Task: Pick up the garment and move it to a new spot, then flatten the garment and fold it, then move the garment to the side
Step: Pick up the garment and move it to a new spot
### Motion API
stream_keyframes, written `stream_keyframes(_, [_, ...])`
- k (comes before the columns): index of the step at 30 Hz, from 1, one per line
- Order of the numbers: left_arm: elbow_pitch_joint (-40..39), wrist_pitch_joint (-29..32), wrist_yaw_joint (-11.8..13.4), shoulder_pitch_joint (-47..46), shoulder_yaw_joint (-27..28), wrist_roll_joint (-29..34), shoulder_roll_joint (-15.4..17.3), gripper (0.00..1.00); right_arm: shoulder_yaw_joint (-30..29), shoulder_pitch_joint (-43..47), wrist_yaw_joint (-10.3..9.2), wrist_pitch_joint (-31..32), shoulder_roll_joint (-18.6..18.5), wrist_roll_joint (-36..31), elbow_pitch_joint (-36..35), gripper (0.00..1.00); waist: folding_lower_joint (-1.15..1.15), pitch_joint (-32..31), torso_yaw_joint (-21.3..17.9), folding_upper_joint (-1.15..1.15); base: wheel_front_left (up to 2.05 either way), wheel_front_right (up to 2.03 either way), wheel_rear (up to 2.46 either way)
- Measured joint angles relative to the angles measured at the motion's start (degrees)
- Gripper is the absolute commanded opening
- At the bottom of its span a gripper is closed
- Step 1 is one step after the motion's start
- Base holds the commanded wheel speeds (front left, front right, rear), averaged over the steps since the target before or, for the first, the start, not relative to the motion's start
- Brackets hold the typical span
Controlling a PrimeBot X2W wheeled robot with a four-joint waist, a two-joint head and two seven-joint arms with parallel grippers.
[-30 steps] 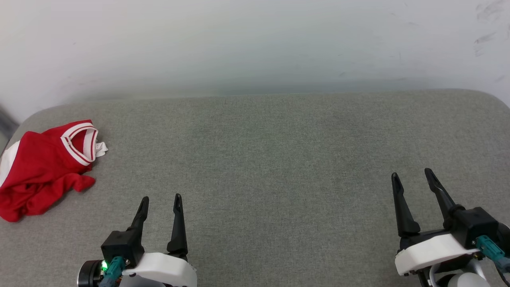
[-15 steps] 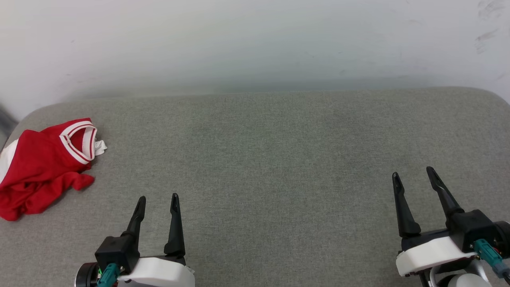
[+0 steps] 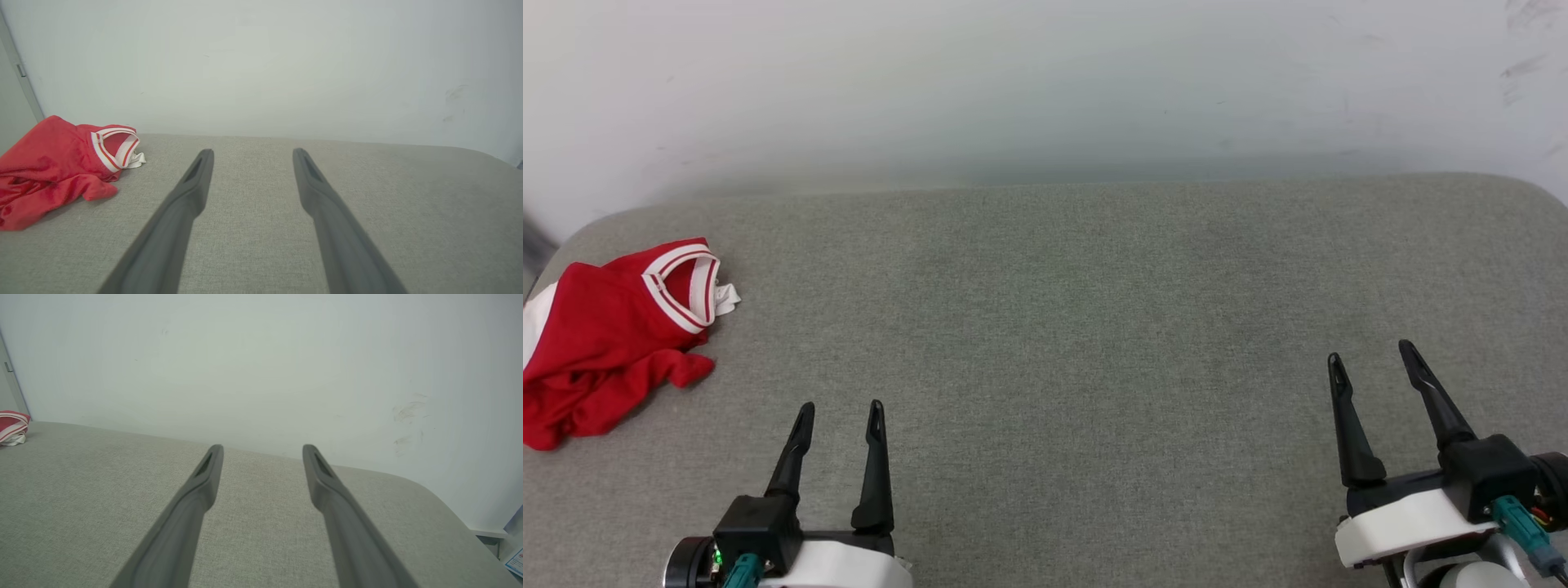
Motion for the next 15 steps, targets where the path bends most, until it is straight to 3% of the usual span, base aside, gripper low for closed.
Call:
stream_keyframes(8, [0.3,-0.8,-0.5,0.2,0.3,2.4,-0.2,1.0,0.5,0.0,0.0,-0.8,0.0,6.2,2.7,1.0,0.0,0.0,0.0,0.0,0.0,0.0,0.0])
stream_keyframes(15, [1.2,-0.9,-1.0,0.2,0.1,2.1,-0.2,1.0,1.0,-0.1,0.0,-0.9,0.0,7.5,4.1,1.0,0.0,-0.1,0.0,0.0,0.0,0.0,0.0])
